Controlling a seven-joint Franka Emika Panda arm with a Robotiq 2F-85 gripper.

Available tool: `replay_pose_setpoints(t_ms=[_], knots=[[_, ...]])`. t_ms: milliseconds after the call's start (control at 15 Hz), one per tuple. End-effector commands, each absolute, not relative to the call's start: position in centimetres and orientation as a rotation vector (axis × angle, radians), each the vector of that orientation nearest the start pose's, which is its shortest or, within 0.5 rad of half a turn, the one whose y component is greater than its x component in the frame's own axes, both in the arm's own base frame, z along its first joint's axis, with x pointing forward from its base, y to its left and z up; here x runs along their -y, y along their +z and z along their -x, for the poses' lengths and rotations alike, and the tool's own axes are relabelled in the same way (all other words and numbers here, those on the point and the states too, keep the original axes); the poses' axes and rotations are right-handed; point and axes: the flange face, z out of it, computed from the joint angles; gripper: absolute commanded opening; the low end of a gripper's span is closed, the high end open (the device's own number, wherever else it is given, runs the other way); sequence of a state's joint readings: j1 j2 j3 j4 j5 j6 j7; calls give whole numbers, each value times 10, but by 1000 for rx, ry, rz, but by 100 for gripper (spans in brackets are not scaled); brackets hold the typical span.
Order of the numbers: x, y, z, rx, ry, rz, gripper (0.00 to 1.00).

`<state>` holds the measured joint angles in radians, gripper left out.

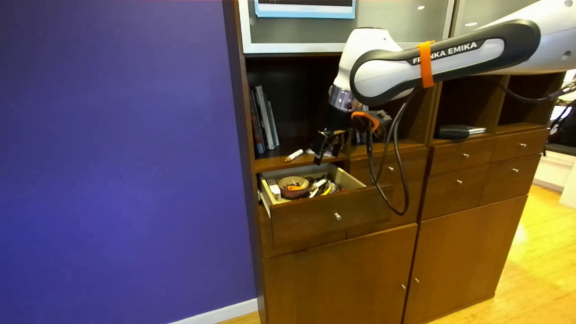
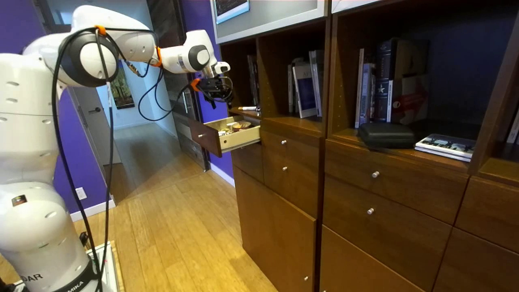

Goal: Remove the bowl from the open drawer and put it on the counter

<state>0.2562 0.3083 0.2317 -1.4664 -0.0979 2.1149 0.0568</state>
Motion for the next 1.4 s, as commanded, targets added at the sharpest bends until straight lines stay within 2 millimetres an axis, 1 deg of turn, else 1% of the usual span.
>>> replay_pose_setpoints(t_ms=[0, 133, 333, 400, 467, 533, 733, 933, 1133, 1333], knots=[[-301, 538, -622, 613, -502, 2959, 100], [-307, 527, -629, 567, -482, 2961, 100], [-309, 528, -632, 553, -484, 2959, 100], [-310, 525, -640, 516, -488, 2961, 100], [-309, 521, -645, 442, -484, 2991, 100], [-310, 516, -651, 412, -494, 2961, 100], [-305, 496, -667, 194, -466, 2984, 100], [-302, 478, -681, 17, -471, 2958, 100], [-305, 468, -695, -113, -519, 2904, 100], [-312, 460, -704, -175, -585, 2878, 100]])
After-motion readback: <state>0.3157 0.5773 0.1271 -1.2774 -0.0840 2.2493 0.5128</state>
